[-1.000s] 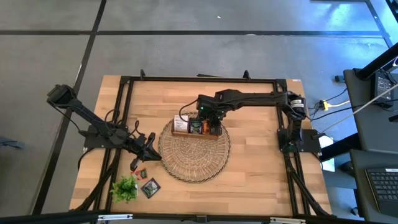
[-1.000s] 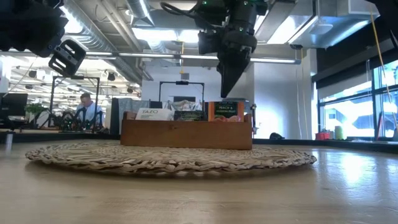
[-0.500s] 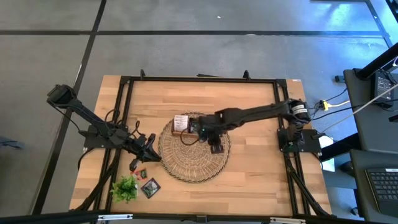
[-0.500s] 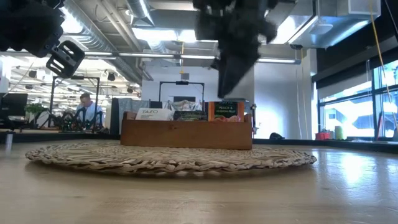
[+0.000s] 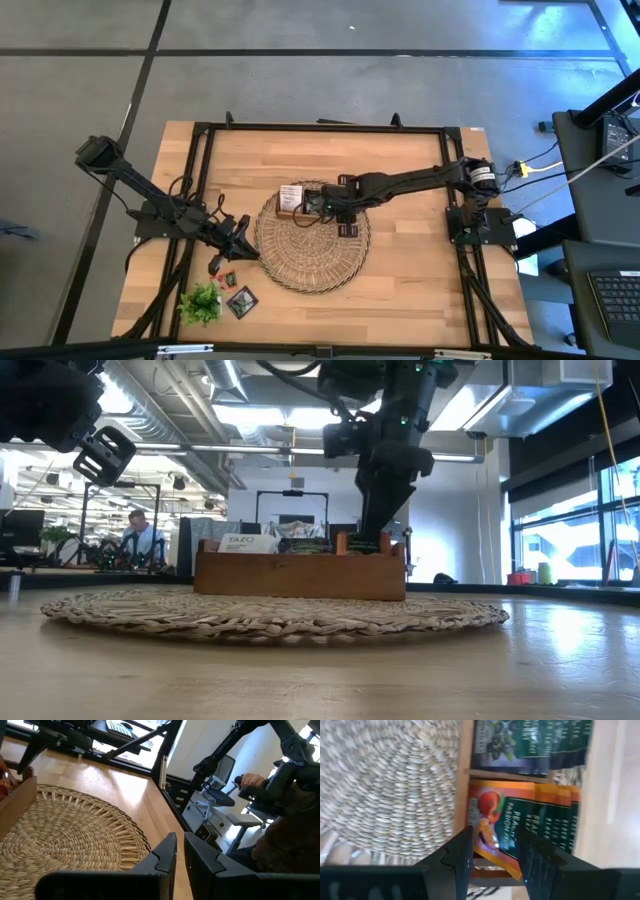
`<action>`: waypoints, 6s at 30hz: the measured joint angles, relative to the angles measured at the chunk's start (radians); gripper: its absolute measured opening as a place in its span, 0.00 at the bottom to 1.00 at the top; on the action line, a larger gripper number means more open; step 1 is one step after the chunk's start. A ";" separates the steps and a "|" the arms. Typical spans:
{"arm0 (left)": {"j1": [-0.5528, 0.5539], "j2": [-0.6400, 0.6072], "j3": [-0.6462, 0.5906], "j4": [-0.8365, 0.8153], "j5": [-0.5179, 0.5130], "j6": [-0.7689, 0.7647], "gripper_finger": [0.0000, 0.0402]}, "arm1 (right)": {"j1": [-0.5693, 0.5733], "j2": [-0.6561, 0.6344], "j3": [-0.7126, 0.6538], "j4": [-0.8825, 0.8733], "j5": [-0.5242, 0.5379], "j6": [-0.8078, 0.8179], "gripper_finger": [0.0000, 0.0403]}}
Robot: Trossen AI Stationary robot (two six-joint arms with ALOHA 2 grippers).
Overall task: Pick & Place Tea
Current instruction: Put the violet tea bag into the middle slot of the wooden organizer
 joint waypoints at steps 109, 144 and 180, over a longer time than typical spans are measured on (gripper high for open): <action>-0.097 0.949 0.966 -1.200 0.317 -0.331 0.08 | 0.258 -0.355 -0.622 1.132 0.029 0.057 0.36; 0.062 0.922 0.964 -0.653 0.357 0.157 0.08 | 0.301 -0.210 -0.622 1.234 0.022 0.076 0.36; -0.071 0.922 0.965 -1.024 0.158 0.860 0.47 | 0.301 -0.211 -0.621 1.228 0.023 0.079 0.36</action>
